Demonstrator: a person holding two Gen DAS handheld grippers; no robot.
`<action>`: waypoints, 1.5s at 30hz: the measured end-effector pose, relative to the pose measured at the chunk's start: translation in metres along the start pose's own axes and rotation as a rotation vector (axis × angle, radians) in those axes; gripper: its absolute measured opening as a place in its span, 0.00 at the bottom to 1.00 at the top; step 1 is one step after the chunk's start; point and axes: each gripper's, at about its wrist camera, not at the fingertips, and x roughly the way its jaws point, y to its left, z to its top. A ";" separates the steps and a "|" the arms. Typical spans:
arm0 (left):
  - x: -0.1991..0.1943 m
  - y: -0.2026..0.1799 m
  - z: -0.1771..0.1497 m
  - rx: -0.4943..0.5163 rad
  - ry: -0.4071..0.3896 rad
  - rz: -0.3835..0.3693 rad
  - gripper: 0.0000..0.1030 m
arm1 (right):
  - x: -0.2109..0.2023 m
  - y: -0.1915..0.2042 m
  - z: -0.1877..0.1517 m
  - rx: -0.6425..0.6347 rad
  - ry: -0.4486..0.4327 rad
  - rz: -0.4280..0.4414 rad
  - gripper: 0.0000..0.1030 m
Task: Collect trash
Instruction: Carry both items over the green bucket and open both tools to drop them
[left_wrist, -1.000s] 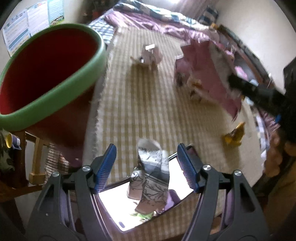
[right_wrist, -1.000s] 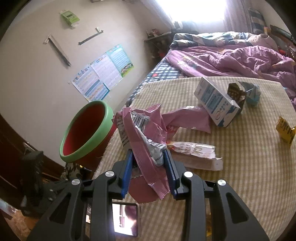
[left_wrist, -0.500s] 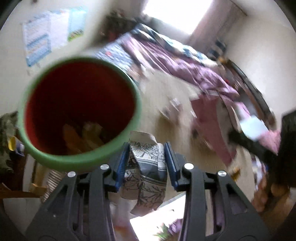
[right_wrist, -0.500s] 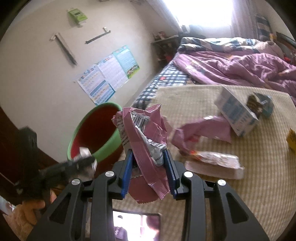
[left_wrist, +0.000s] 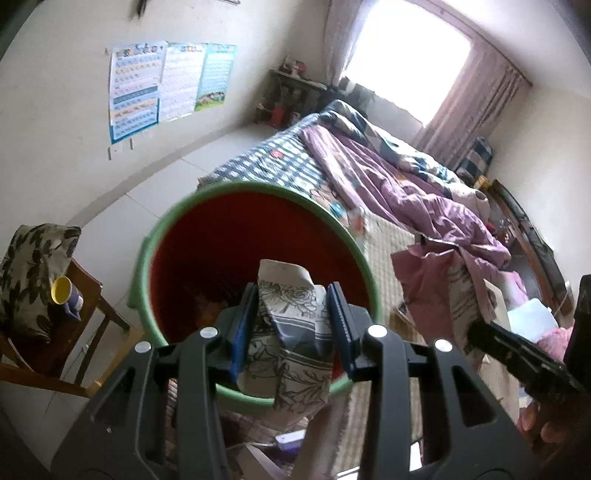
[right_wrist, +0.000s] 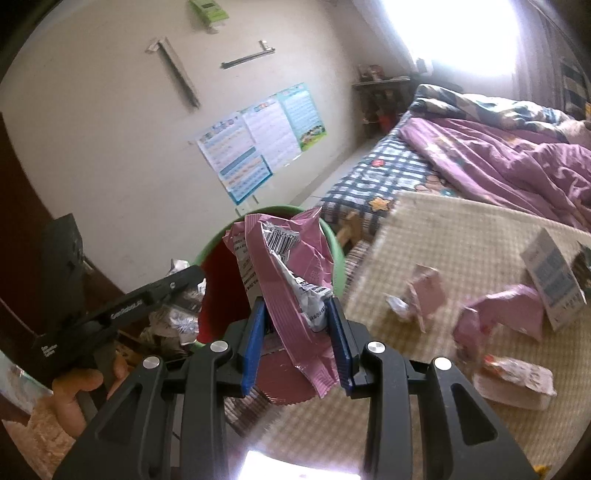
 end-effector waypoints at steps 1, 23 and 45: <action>0.001 0.001 0.002 0.007 -0.004 0.011 0.36 | 0.004 0.003 0.003 -0.004 0.000 0.002 0.32; 0.040 0.021 0.003 0.031 0.091 0.037 0.36 | 0.048 0.013 0.014 0.039 0.045 0.010 0.32; 0.046 0.028 -0.007 0.005 0.098 0.105 0.71 | 0.052 0.010 0.014 0.077 0.026 0.055 0.41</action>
